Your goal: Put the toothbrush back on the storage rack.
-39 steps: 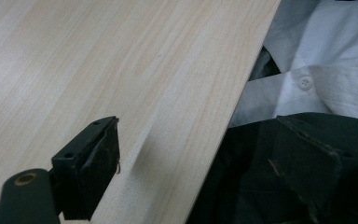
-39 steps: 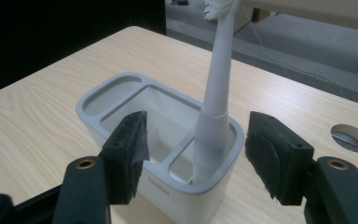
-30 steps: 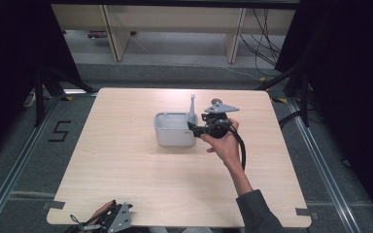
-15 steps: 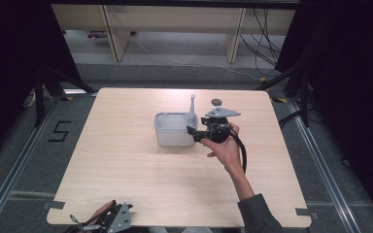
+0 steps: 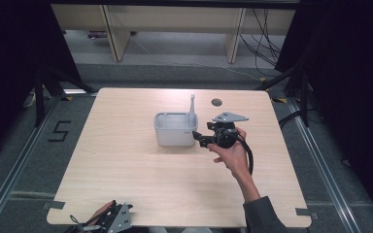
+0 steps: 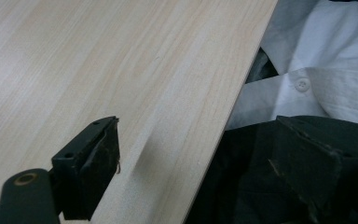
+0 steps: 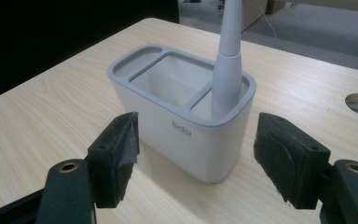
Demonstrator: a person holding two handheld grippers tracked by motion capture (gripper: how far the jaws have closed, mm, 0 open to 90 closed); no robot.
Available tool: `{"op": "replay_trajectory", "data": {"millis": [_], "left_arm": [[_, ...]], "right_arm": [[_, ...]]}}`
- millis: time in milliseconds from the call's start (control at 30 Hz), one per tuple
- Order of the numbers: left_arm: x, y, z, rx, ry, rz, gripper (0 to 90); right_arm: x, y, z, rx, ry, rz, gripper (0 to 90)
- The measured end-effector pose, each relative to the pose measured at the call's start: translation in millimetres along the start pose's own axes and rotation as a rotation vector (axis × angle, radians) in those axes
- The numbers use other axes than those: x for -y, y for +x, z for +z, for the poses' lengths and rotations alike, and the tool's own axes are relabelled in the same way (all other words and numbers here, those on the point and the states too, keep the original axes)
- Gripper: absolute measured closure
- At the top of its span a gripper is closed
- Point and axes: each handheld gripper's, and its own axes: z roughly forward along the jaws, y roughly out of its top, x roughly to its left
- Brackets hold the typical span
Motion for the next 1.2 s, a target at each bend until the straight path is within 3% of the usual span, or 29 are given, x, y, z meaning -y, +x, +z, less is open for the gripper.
{"op": "replay_trajectory", "data": {"millis": [233, 300, 333, 467, 500, 600, 633, 667, 733, 767, 900, 933, 967, 1033, 1133, 1167, 1200], "left_arm": [[0.0, 0.4, -0.1, -0.003, -0.001, 0.004, 15.3], [-0.1, 0.2, -0.2, -0.001, -0.002, 0.006, 15.3], [-0.1, 0.1, 0.0, -0.001, -0.001, 0.005, 15.3], [0.0, 0.4, -0.3, -0.002, -0.002, 0.005, 15.3], [0.0, 0.4, -0.3, -0.002, -0.002, 0.005, 15.3], [0.0, 0.3, -0.1, -0.002, 0.0, 0.004, 15.3], [-0.1, 0.3, -0.2, -0.001, -0.002, 0.005, 15.3], [-0.1, 0.3, -0.3, -0.001, -0.002, 0.004, 15.3], [0.2, 0.5, 0.1, -0.004, -0.001, 0.002, 15.3], [0.1, 0.4, 0.0, -0.003, 0.0, 0.002, 15.3], [-0.1, 0.2, 0.2, -0.002, 0.001, 0.005, 15.3], [-0.1, 0.2, -0.2, -0.002, 0.003, 0.004, 15.3], [0.0, 0.3, 0.1, -0.003, 0.0, 0.003, 15.3], [0.1, 0.4, 0.0, -0.003, -0.001, 0.002, 15.3], [-0.1, 0.2, 0.1, -0.002, 0.001, 0.004, 15.3], [-0.1, 0.1, 0.1, -0.001, 0.0, 0.005, 15.3], [-0.1, 0.1, 0.2, -0.001, 0.0, 0.005, 15.3]], "right_arm": [[5.3, 3.1, -1.9, -0.02, 0.016, -0.008, 30.6], [6.4, 6.2, -2.8, -0.019, 0.03, 0.013, 30.4], [6.7, 5.9, -1.7, -0.014, 0.018, -0.004, 30.2], [7.3, 9.5, -2.0, -0.018, 0.025, -0.002, 29.8], [7.4, 8.5, -1.0, -0.037, 0.022, -0.029, 29.6], [8.1, 10.6, -2.4, -0.021, 0.025, -0.029, 29.2], [8.8, 12.6, -3.8, -0.031, 0.043, -0.007, 28.8], [9.1, 11.7, -4.4, -0.02, 0.038, -0.037, 28.8], [11.1, 14.4, -4.7, -0.033, 0.036, -0.012, 28.7], [11.5, 13.5, -5.4, -0.032, 0.04, -0.031, 28.6], [15.0, 15.8, -6.3, -0.04, 0.046, -0.017, 28.6], [15.9, 14.2, -5.5, -0.043, 0.039, -0.042, 28.6], [16.9, 15.5, -7.4, -0.03, 0.053, -0.027, 28.5], [18.8, 13.9, -6.0, -0.046, 0.036, -0.055, 28.5], [21.8, 17.9, -8.2, -0.037, 0.059, -0.012, 28.2], [22.6, 16.1, -8.2, -0.035, 0.055, -0.048, 28.1], [24.2, 18.5, -8.5, -0.039, 0.061, -0.021, 28.0]]}}
